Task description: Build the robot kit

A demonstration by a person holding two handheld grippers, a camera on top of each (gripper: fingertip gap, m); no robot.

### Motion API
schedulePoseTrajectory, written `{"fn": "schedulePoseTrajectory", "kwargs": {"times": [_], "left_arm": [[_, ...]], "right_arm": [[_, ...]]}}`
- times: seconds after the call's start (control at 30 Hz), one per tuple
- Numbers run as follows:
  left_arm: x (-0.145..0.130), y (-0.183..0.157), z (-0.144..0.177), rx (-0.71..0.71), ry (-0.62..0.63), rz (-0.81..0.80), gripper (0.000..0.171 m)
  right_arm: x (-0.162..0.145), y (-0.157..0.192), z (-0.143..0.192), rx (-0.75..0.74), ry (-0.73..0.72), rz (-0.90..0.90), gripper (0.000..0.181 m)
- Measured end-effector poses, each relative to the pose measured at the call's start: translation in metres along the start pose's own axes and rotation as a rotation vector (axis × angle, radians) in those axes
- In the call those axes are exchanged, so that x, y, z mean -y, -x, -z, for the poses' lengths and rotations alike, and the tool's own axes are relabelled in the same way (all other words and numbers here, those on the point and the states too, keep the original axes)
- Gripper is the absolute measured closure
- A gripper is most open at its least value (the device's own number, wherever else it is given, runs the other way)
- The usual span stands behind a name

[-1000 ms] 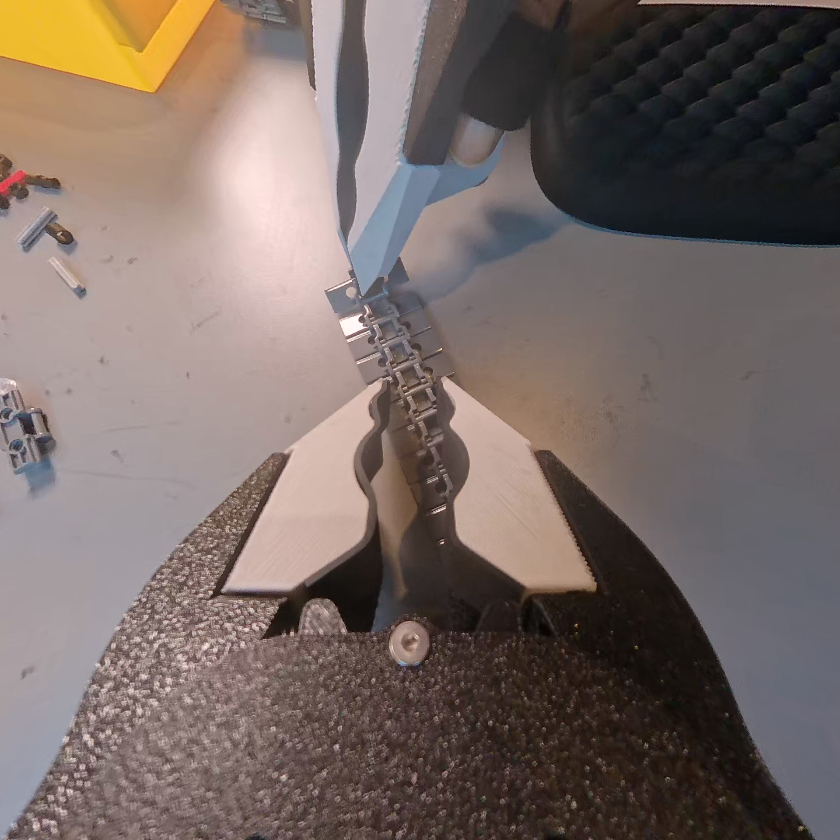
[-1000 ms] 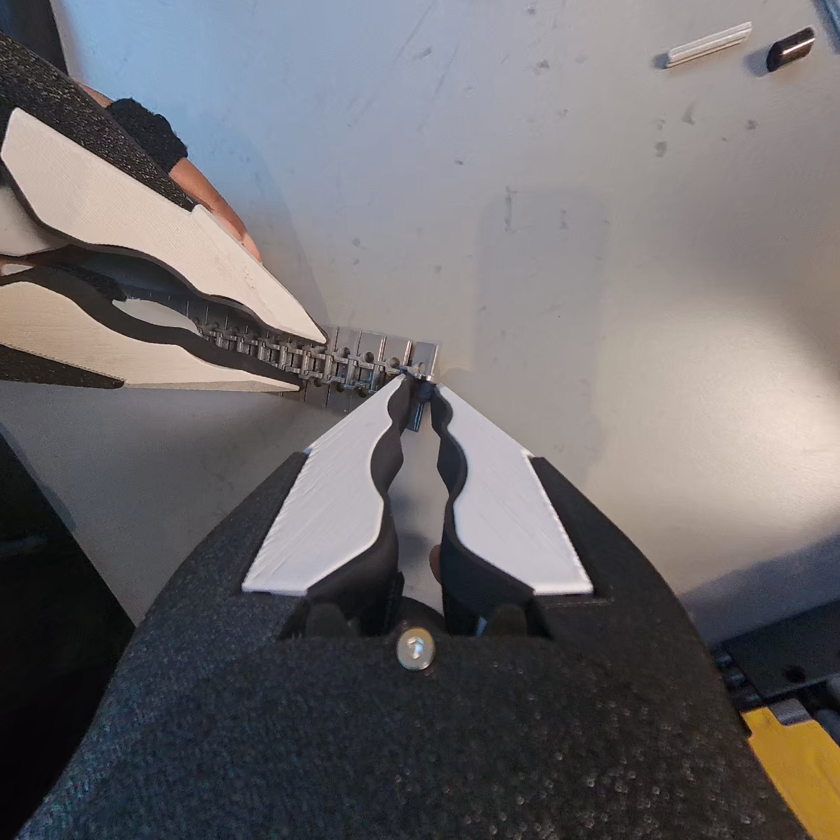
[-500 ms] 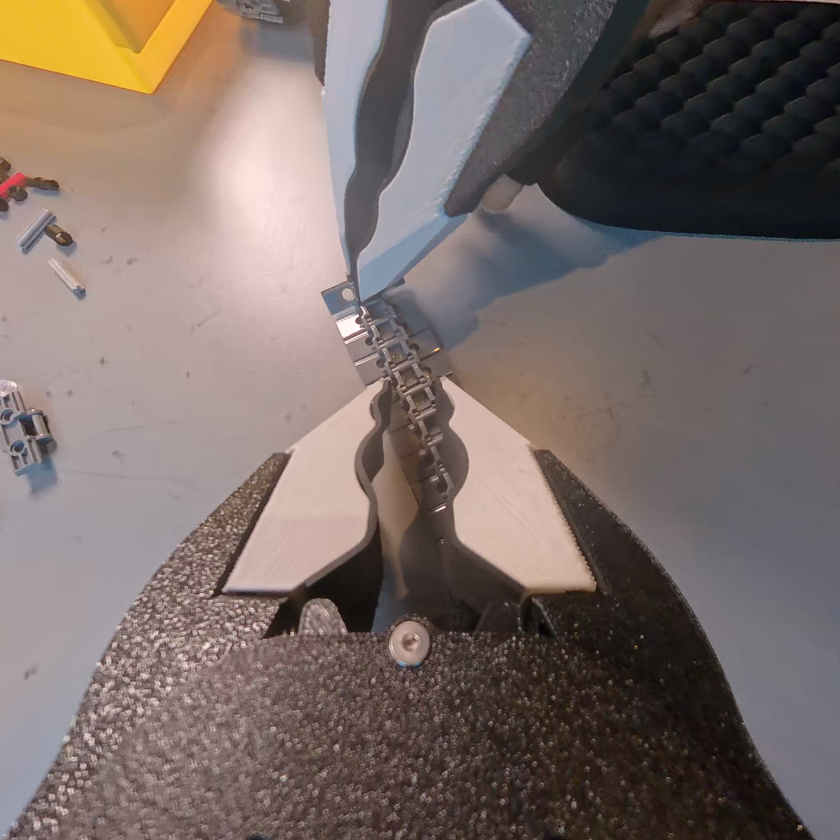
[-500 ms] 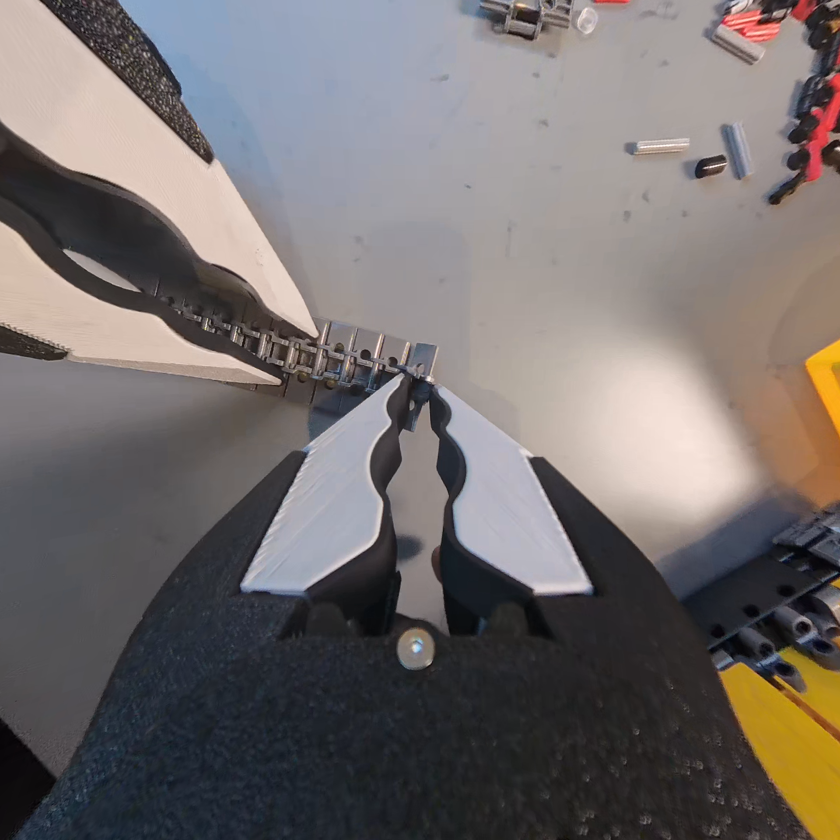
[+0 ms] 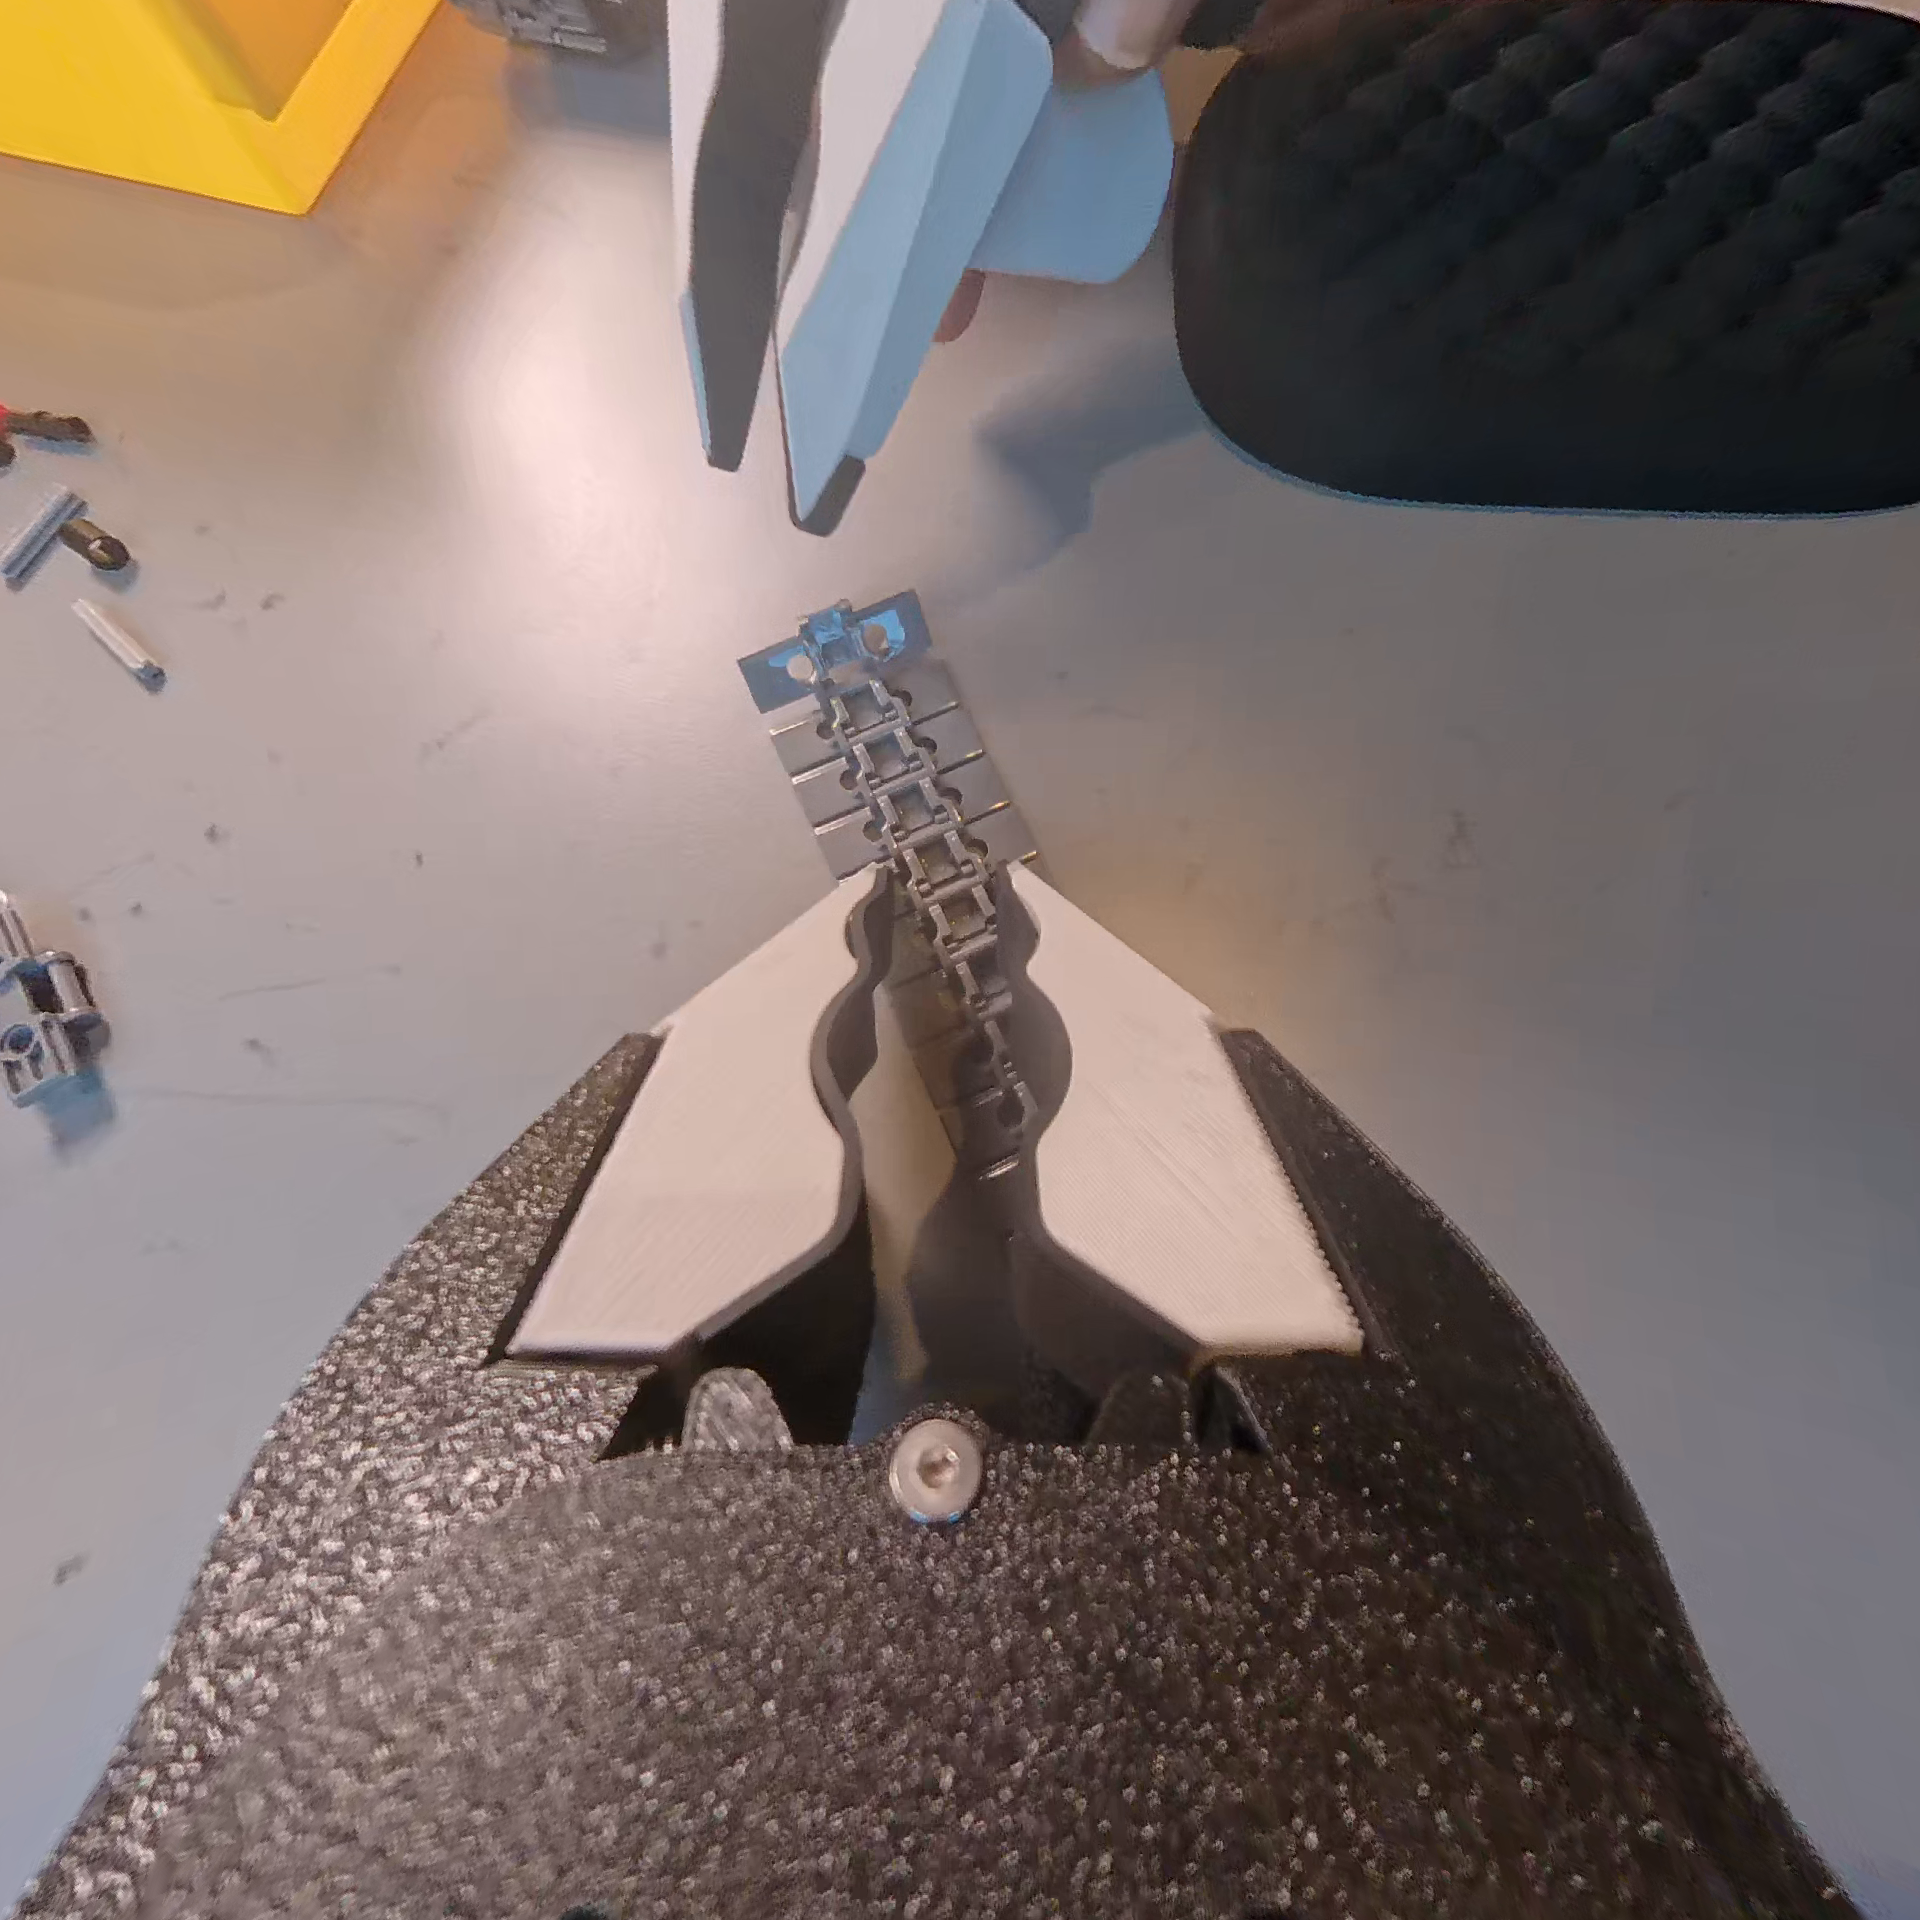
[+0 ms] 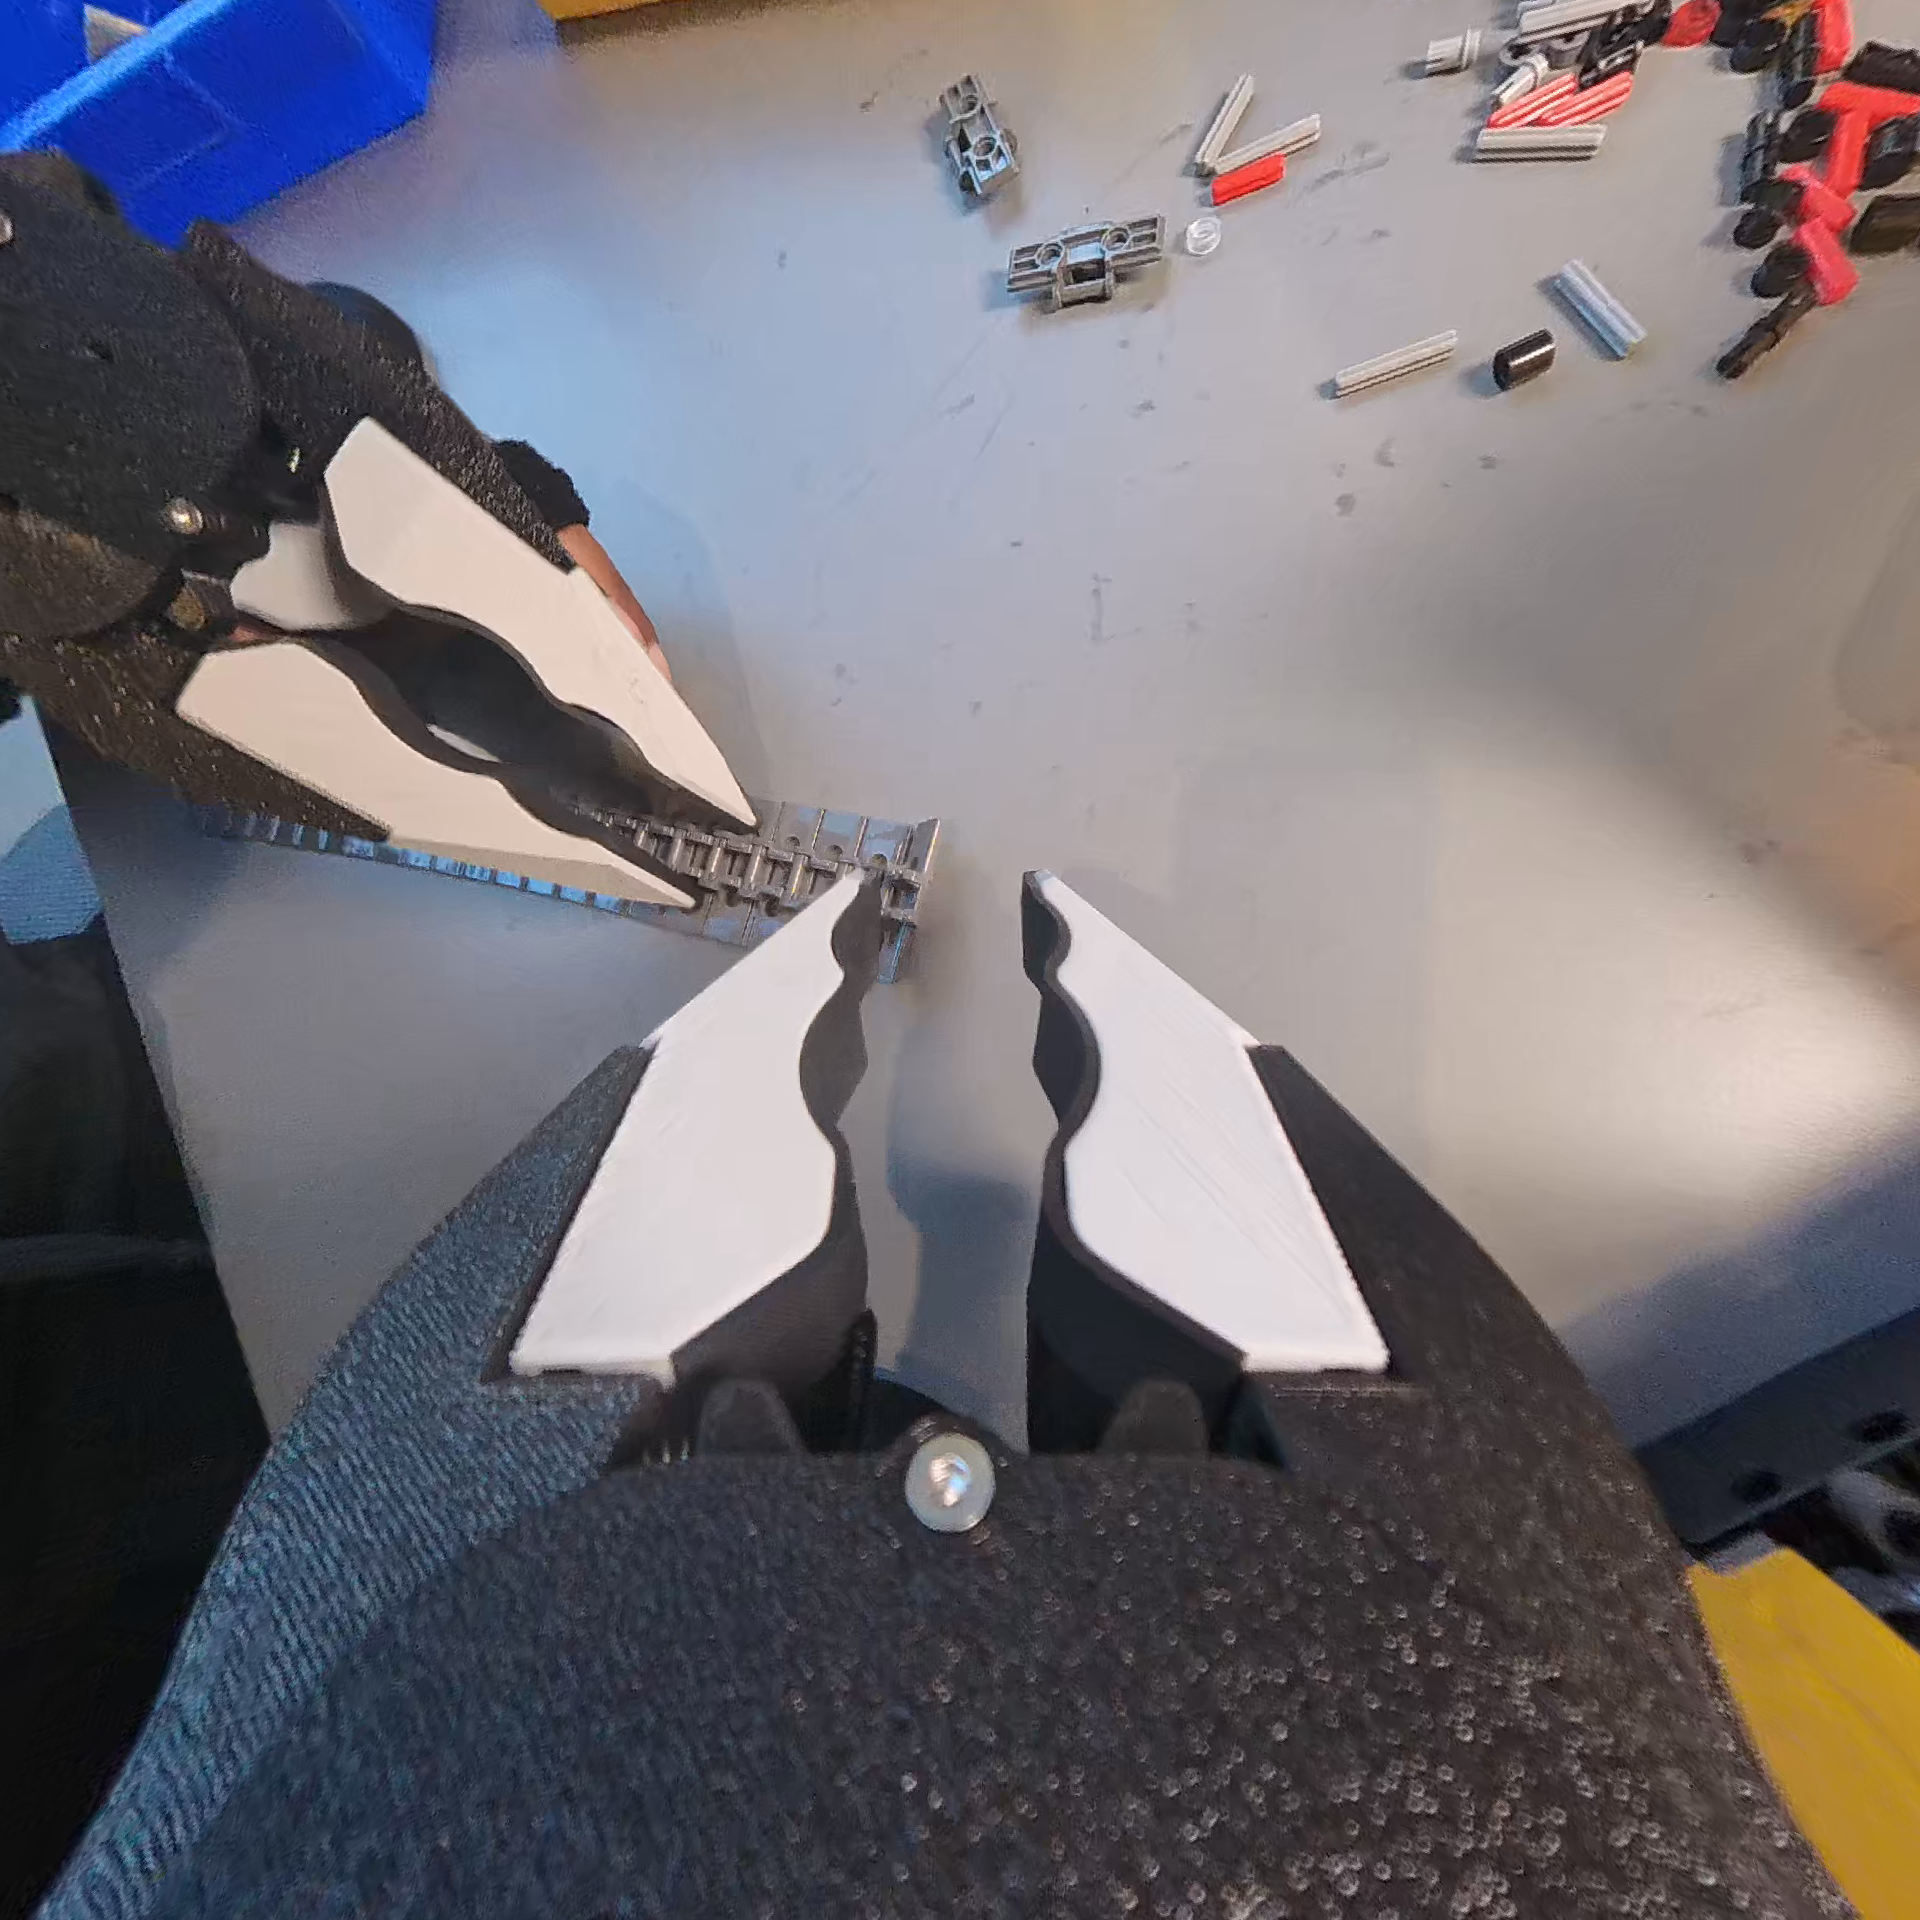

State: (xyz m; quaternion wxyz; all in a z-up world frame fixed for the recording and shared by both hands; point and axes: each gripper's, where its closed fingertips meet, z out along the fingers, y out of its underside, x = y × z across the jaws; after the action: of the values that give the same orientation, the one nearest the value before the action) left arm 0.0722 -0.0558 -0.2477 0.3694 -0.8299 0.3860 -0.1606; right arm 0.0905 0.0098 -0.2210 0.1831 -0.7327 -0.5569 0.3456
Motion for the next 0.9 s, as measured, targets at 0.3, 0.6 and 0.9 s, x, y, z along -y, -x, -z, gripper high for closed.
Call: {"fn": "schedulePoseTrajectory", "kwargs": {"times": [0.3, 0.6, 0.9], "left_arm": [[-0.001, 0.0, 0.001, -0.021, -0.006, 0.004, 0.154], [-0.001, 0.0, 0.001, -0.032, -0.01, -0.012, 0.154], [-0.002, 0.001, 0.003, -0.045, -0.016, -0.028, 0.153]], "right_arm": [[-0.015, 0.006, -0.017, -0.052, 0.078, 0.144, 0.176], [-0.015, 0.0, -0.017, -0.123, 0.175, 0.263, 0.17], [-0.005, 0.012, -0.005, -0.068, 0.056, 0.272, 0.17]]}}
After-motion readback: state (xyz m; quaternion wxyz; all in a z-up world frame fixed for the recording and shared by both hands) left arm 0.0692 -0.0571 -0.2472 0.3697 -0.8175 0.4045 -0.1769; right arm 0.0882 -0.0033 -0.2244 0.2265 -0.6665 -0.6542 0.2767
